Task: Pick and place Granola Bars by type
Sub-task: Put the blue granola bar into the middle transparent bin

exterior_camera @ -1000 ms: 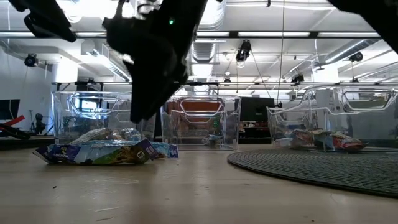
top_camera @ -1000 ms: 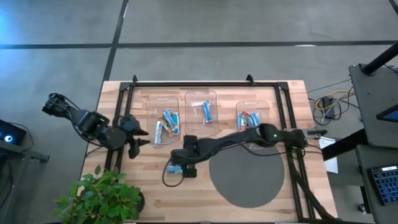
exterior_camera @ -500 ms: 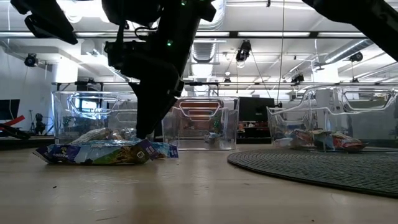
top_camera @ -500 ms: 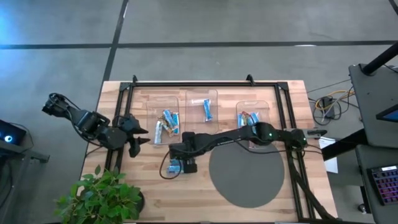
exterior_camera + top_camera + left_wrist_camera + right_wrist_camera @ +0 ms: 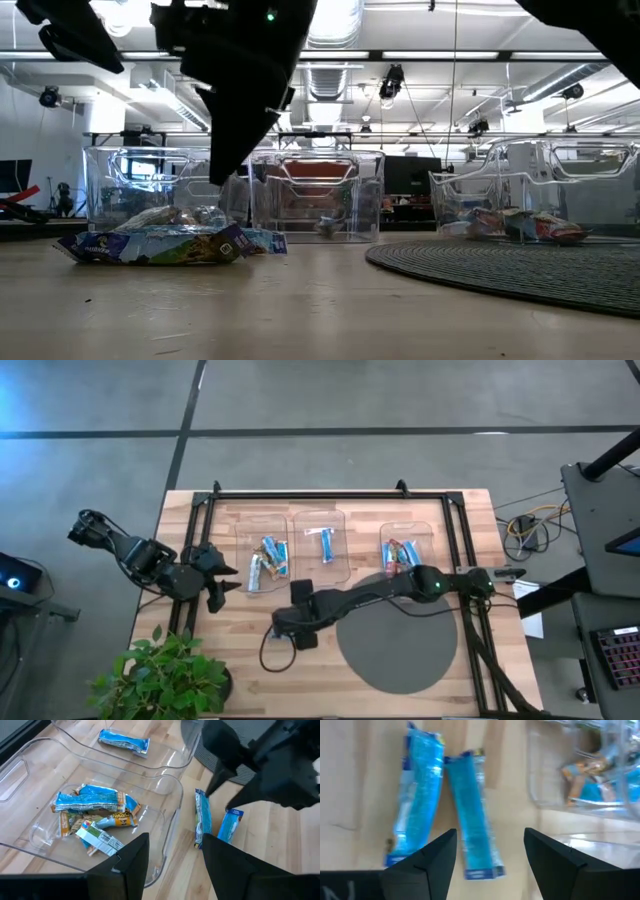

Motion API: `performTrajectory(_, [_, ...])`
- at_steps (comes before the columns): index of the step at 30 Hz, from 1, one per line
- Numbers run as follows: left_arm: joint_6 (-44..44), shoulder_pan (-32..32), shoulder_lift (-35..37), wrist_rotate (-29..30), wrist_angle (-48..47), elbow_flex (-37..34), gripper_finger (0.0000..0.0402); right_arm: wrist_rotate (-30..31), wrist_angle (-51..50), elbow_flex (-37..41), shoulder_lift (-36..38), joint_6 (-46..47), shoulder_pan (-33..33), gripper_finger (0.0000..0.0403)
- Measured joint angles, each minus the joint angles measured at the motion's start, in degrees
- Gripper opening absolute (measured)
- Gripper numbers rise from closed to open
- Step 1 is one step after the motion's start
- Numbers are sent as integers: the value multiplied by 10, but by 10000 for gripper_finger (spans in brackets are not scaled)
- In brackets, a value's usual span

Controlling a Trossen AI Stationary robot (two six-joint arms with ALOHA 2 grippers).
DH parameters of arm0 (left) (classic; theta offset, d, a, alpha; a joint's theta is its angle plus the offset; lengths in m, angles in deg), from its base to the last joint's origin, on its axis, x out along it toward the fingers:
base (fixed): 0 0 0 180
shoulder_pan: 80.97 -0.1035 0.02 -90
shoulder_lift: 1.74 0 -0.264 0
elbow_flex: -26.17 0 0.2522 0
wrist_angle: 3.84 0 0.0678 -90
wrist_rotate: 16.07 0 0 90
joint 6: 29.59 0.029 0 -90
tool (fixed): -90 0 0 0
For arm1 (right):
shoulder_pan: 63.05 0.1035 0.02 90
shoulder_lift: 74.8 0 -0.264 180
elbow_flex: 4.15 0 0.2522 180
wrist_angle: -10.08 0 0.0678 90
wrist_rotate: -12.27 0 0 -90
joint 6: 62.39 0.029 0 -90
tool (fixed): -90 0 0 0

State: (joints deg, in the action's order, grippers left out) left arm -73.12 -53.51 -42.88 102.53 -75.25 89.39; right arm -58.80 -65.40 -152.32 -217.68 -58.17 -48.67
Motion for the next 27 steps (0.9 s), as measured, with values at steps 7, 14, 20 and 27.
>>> performTrajectory(7, [0,0,0,10,0,0,168,-8,23,9,-27,21,-1,222])
performTrajectory(14, [-3,0,-1,10,0,0,168,-12,19,9,-53,47,-11,221])
performTrajectory(20, [-6,0,-1,10,0,0,168,-65,17,9,-56,100,-26,214])
performTrajectory(27, [-9,0,-1,11,0,0,168,-120,7,12,-56,158,-32,158])
